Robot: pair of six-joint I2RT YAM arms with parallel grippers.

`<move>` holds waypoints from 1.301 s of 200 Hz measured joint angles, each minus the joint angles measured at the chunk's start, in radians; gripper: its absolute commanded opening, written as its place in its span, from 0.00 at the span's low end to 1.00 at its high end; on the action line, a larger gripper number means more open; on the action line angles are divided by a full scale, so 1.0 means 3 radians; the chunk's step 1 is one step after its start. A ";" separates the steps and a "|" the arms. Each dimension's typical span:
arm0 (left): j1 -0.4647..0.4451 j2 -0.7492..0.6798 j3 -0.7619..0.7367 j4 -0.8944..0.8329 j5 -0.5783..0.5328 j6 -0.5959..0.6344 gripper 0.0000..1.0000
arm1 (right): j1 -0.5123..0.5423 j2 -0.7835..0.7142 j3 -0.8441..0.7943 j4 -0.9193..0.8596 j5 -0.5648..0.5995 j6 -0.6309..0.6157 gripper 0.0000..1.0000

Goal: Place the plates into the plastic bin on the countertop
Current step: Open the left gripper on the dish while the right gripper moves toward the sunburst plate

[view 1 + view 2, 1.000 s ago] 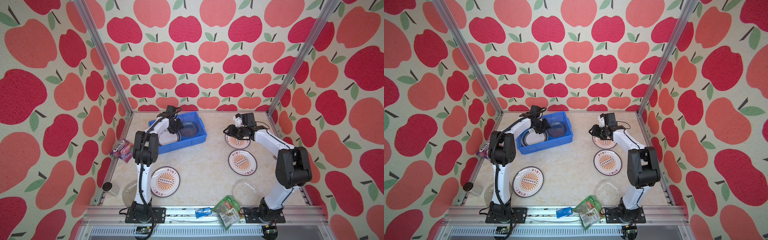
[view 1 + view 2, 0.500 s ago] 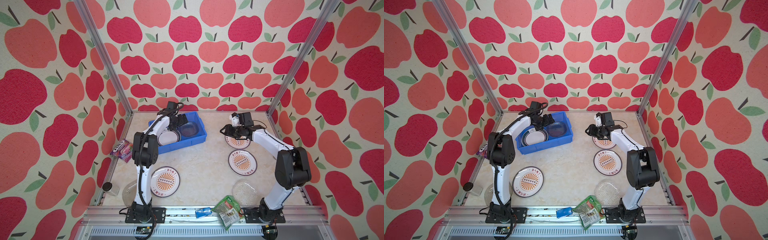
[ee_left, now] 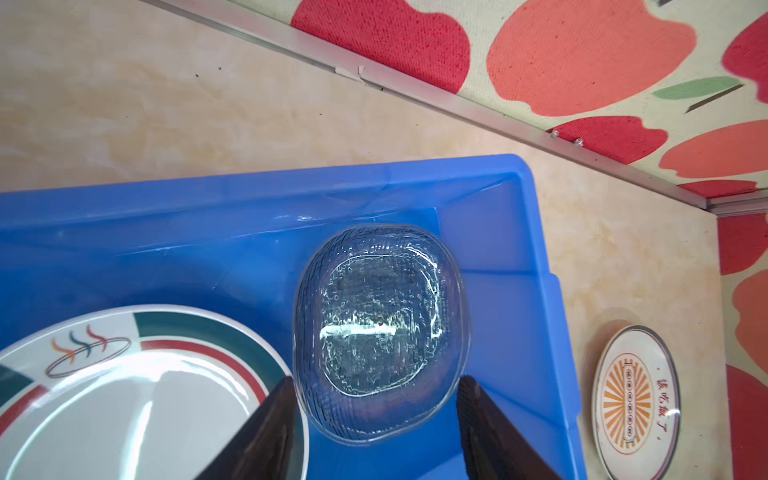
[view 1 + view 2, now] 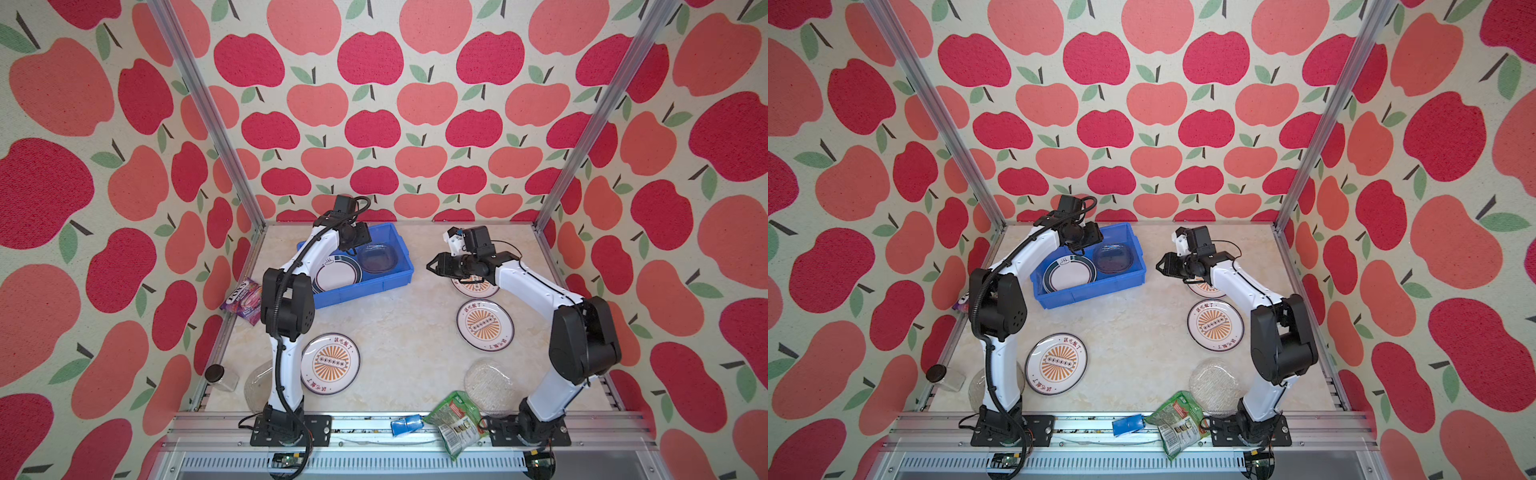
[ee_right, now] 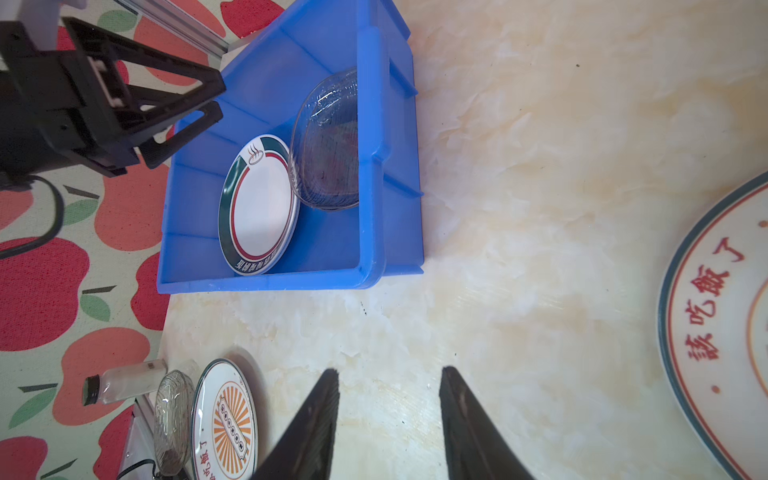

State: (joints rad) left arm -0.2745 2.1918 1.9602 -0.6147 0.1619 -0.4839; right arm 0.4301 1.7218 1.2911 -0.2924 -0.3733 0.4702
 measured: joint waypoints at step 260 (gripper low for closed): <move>0.0042 -0.1366 -0.1205 0.0687 -0.0066 0.0095 0.89 | 0.0674 0.0037 0.0090 -0.0207 -0.0429 -0.0362 0.51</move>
State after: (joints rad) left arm -0.2619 1.7821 1.5986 -0.4088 0.1421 -0.4553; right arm 0.6323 1.7329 1.3182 -0.3546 -0.5018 0.3614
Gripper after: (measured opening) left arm 0.889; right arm 0.490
